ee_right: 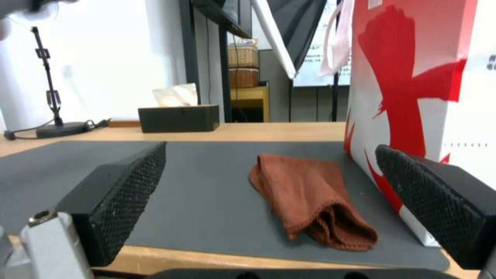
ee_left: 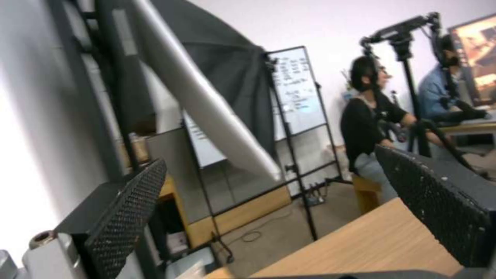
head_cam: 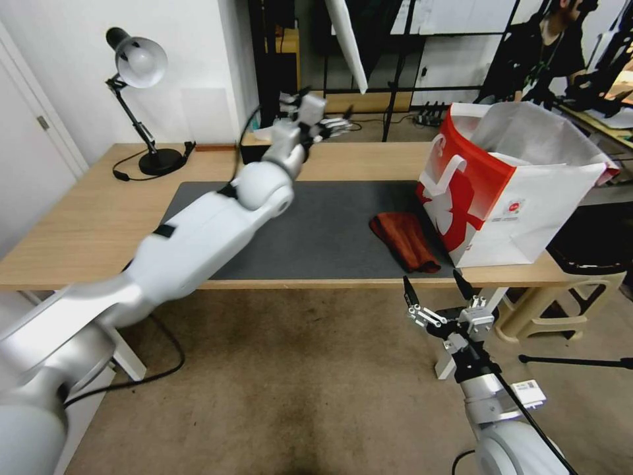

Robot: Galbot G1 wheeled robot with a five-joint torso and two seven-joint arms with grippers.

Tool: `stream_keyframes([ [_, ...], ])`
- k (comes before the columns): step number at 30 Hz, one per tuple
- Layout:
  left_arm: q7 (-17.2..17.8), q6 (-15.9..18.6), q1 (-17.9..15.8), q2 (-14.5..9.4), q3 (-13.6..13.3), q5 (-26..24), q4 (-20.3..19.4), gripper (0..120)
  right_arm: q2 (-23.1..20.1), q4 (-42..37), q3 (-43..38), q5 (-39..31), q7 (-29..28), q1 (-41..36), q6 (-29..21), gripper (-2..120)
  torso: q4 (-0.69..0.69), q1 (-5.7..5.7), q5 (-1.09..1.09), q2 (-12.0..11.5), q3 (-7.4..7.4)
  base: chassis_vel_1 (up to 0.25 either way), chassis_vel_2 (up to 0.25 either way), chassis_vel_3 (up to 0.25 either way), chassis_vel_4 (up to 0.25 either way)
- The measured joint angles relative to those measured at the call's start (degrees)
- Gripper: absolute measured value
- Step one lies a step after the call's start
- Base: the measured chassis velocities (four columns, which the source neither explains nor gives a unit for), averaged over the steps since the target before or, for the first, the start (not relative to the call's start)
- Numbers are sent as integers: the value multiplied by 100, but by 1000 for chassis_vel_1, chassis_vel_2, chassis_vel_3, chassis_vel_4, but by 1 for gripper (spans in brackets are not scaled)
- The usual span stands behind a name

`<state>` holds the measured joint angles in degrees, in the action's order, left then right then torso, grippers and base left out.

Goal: Sweep shrimp from table into container with towel, then put container into takeout bag.

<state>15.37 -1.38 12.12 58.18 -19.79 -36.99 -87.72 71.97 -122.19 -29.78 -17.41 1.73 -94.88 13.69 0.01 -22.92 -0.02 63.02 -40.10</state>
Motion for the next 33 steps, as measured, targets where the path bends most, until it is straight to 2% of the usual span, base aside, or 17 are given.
stream_keyframes([
  [1, -1, -8, 304, -187, 234, 15, -245, 100, 10, -3, -13, -5, -3, 10, -2, 100, 0, 0, 1, 0, 0, 0, 0, 0, 0],
  [2, -1, -8, 304, -187, 234, 15, -245, 100, 10, -3, -13, -5, -3, 10, -2, 100, 0, 0, 1, 0, 0, 0, 0, 0, 0],
  [5, 2, 49, 1091, -508, 796, 70, -816, 100, 41, -3, -23, -6, -8, 49, -6, 100, -1, 0, 1, 0, 0, 0, 0, 0, 0],
  [6, 2, 69, 1651, -658, 1154, 140, -1186, 100, 71, -3, -23, 0, -8, 76, -11, 100, 0, 0, -1, 0, 0, 0, 0, 0, 0],
  [7, 2, 69, 1651, -658, 1154, 140, -1186, 100, 71, -3, -23, 0, -8, 76, -11, 100, 0, 0, -1, 0, 0, 0, 0, 0, 0],
  [9, 1, 73, 2210, -776, 1517, 212, -1552, 100, 99, -3, -23, 10, -8, 84, -11, 100, -1, 0, 1, 0, 0, 0, 0, 0, 0],
  [10, 1, 73, 2210, -776, 1517, 212, -1552, 100, 99, -3, -23, 10, -8, 84, -11, 100, -1, 0, 1, 0, 0, 0, 0, 0, 0],
  [12, 7, -33, 3123, -881, 2039, 400, -2038, 100, 129, -6, -43, 22, -4, 83, -5, 100, -1, 1, 2, 1, 0, 0, 0, 0, 0],
  [14, 39, -146, 3603, -897, 2284, 565, -2249, 100, 144, -25, -57, 22, -4, 80, 0, 100, 0, 0, 1, 1, 0, 0, 0, 0, 0],
  [15, 39, -146, 3603, -897, 2284, 565, -2249, 100, 144, -25, -57, 22, -4, 80, 0, 100, 0, 0, 1, 1, 0, 0, 0, 0, 0],
  [18, 236, -268, 4302, -801, 2612, 943, -2500, 100, 205, -53, -86, 26, -31, 84, 48, 100, -2, 0, 2, 1, 0, 0, 0, 0, 0],
  [21, 321, -282, 4600, -721, 2739, 1073, -2608, 100, 237, -74, -99, 67, -33, 70, 62, 100, -3, 0, 3, 0, 0, 0, 0, 0, 0],
  [22, 381, -322, 4973, -607, 2878, 1295, -2711, 100, 278, -81, -111, 102, -33, 61, 90, 100, -4, 0, 2, 1, 0, 0, 0, 0, 0],
  [23, 381, -322, 4973, -607, 2878, 1295, -2711, 100, 278, -81, -111, 102, -33, 61, 90, 100, -4, 0, 2, 1, 0, 0, 0, 0, 0],
  [25, 425, -346, 5374, -495, 3002, 1469, -2808, 100, 310, -93, -114, 117, -38, 61, 96, 100, 0, 1, 1, 1, 0, 0, 0, 0, 0],
  [27, 502, -421, 5984, -275, 3220, 1833, -2906, 100, 353, -94, -116, 163, -49, 97, 110, 100, 0, 1, 2, 1, 0, 0, 0, 0, 0],
  [33, 540, -676, 6503, -66, 3476, 2291, -2916, 100, 371, -94, -104, 198, -90, 152, 104, 100, -1, 1, 1, 1, 0, 0, 0, 0, 0],
])
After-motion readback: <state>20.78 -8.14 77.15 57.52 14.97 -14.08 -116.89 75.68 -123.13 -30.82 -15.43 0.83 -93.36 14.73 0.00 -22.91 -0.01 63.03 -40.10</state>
